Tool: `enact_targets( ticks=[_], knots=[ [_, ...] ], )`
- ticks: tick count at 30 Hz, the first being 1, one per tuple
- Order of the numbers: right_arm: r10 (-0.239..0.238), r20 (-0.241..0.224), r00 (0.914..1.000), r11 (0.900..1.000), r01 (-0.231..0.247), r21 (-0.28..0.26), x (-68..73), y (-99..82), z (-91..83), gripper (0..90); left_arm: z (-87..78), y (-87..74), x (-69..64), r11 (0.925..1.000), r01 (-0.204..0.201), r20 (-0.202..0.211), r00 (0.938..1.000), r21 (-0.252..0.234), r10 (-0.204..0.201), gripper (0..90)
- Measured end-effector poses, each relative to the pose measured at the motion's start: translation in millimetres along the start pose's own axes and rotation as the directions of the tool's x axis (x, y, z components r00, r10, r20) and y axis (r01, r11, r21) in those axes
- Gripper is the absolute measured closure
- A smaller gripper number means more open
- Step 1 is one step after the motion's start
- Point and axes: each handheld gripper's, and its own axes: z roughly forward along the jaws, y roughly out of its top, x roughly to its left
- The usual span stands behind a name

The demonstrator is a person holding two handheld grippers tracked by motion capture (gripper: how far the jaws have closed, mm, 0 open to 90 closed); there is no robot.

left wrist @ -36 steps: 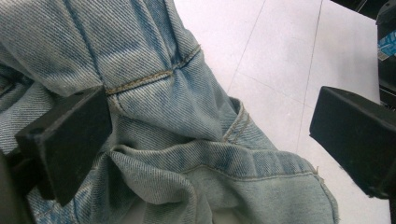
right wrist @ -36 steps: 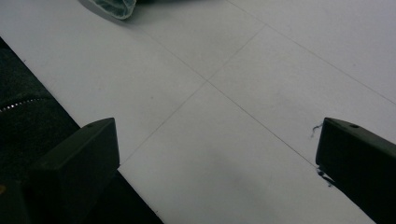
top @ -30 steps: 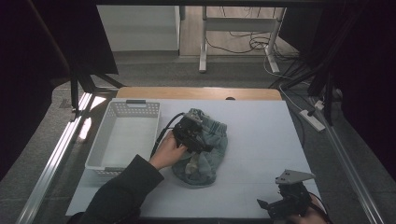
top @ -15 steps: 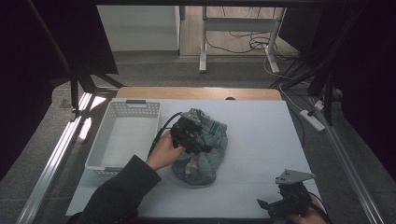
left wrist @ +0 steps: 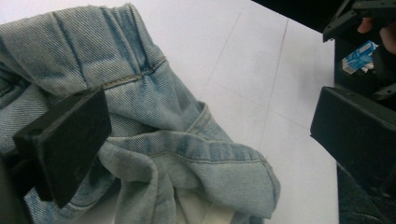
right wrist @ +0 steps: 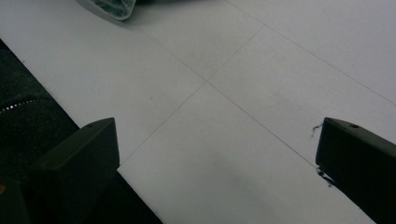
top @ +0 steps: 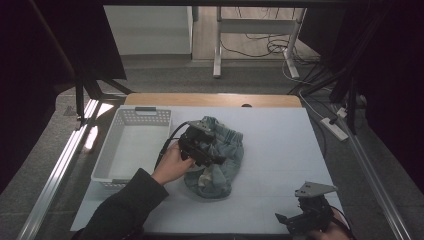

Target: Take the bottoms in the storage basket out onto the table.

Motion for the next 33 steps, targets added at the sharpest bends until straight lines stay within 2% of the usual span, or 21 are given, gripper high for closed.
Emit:
enact_targets(
  ticks=[9, 22, 33],
  knots=[
    [0.000, 0.000, 1.0000, 1.0000, 0.000, 0.000, 0.0, 0.0, 0.0, 0.1, -5.6, -0.9, -8.4, 0.9993, -0.037, -0.036, 0.9987, 0.009, 0.037, 0.0],
    [0.001, 0.001, 1.0000, 1.0000, -0.001, -0.002, -0.1, 0.0, -0.2, 0.1, -10.0, -5.7, -16.7, 0.9978, -0.066, -0.041, 0.9970, 0.004, 0.066, 0.0],
    [0.001, 0.002, 1.0000, 1.0000, -0.001, -0.005, -0.2, -0.1, -0.4, 0.1, -13.6, -10.4, -23.0, 0.9976, -0.069, -0.025, 0.9973, -0.004, 0.069, 0.0]
  ],
)
